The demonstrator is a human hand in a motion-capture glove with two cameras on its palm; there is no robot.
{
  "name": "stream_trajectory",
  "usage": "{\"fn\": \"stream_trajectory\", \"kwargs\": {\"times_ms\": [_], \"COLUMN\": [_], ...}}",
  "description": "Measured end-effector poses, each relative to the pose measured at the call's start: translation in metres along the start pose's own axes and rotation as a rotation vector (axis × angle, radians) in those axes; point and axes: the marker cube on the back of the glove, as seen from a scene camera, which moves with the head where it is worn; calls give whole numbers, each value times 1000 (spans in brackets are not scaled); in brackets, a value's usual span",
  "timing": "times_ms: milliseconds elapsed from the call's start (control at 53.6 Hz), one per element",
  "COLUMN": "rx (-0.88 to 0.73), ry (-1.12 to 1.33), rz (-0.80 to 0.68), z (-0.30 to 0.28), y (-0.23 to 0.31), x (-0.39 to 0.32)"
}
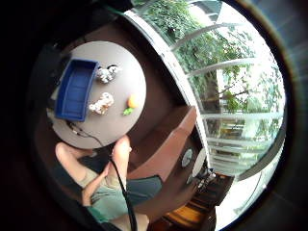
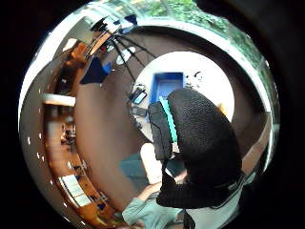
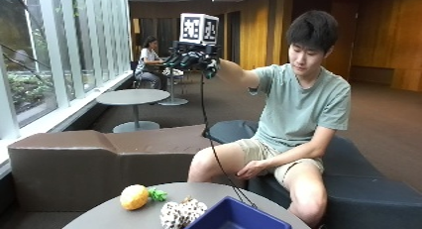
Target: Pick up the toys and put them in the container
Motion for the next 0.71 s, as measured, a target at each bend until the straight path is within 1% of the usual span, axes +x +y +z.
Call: {"fn": "stream_trajectory", "kwargs": {"times_ms": [168,280,336,429,503,615,709], "rx": [-29,-92,-114,-121,-143,-206,-278], "ry": [-5,14,10,-10,-35,-14,-44], "rz": [77,191,209,213,217,247,301], "z": [24,68,91,149,213,291,364], "y": [-31,-53,-66,-99,-117,-125,-115], "x": [55,108,125,147,164,180,198]}}
